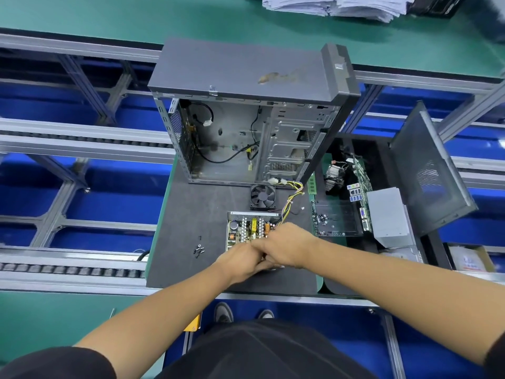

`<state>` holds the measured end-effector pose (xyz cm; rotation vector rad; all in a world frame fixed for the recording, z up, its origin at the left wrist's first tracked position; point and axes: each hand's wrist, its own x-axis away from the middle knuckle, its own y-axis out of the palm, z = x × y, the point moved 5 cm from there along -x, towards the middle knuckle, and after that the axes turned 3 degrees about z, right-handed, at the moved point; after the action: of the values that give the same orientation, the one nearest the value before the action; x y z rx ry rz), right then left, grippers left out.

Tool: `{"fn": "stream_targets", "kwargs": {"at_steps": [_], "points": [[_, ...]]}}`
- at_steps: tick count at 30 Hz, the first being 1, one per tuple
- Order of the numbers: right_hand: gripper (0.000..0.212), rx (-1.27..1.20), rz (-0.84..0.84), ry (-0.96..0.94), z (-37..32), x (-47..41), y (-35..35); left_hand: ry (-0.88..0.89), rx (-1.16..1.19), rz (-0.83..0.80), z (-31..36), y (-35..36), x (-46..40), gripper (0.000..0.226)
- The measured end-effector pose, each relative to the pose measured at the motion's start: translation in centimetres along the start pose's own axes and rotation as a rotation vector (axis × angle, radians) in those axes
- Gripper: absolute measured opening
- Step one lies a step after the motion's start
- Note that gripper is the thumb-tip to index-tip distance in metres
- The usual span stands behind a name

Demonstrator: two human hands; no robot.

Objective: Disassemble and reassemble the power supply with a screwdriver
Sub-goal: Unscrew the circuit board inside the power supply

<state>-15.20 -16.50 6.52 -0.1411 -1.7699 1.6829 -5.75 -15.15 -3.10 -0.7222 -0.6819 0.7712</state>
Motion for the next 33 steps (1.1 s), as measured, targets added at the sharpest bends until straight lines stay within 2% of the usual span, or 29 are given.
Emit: {"fn": "stream_targets", "kwargs": {"at_steps": [2,4,5,7,9,11,13,15,17,19,21,23,25,26,28,30,33], "points": [[0.032,-0.058,-0.054,0.245,0.2,-0.3,0.7,0.001,0.042,-0.011,0.0,0.1,-0.1,0.014],[0.032,-0.112,-0.101,0.322,0.3,-0.3,1.0,0.021,0.038,-0.013,0.0,0.1,-0.2,0.005],[0.035,-0.115,-0.086,0.268,0.4,-0.2,0.7,0.038,0.005,-0.019,0.0,0.3,-0.3,0.006],[0.040,-0.032,0.002,0.001,0.5,0.2,0.0,0.064,-0.095,-0.014,-0.2,0.6,-0.5,0.019],[0.021,0.145,0.017,-0.276,0.7,0.8,-0.8,0.090,-0.097,0.040,0.0,0.5,-0.5,0.044],[0.018,0.193,0.005,-0.377,0.6,0.7,-0.8,0.133,-0.029,0.078,0.5,0.1,-0.2,0.045],[0.013,0.083,-0.012,-0.287,0.1,0.1,-0.8,0.069,0.023,0.064,0.1,0.0,0.0,0.042],[0.022,-0.052,-0.026,-0.095,-0.5,-0.8,-0.5,0.003,-0.004,0.022,-0.7,0.3,-0.1,0.034],[0.028,-0.070,-0.048,0.081,-1.1,-1.3,0.0,0.006,-0.038,-0.027,-0.9,0.6,-0.2,0.019],[0.033,-0.074,-0.043,0.164,-1.0,-1.3,0.1,0.032,-0.041,-0.050,-0.6,0.3,-0.2,0.019],[0.033,-0.037,-0.039,0.048,-1.0,-0.8,-0.4,0.093,-0.071,-0.061,-0.2,0.1,-0.3,0.020],[0.021,0.090,-0.027,-0.194,-0.9,-0.2,-1.0,0.119,-0.079,-0.046,0.2,-0.2,-0.1,0.031],[0.015,0.230,-0.009,-0.363,-0.9,0.0,-1.6,0.082,0.004,-0.014,0.3,-0.4,0.0,0.032],[0.013,0.246,-0.007,-0.378,-0.8,0.0,-1.7,0.055,0.042,-0.003,0.3,-0.5,0.0,0.033],[0.013,0.125,0.006,-0.289,-0.7,-0.3,-1.9,0.019,0.047,0.003,0.3,-0.5,0.0,0.042],[0.026,0.017,-0.008,-0.109,-0.4,-0.7,-1.7,-0.003,-0.019,-0.013,0.2,-0.3,-0.1,0.045],[0.029,0.053,-0.047,0.026,-0.3,-1.1,-1.3,-0.052,-0.014,-0.038,-0.1,-0.4,-0.4,0.044]]}}
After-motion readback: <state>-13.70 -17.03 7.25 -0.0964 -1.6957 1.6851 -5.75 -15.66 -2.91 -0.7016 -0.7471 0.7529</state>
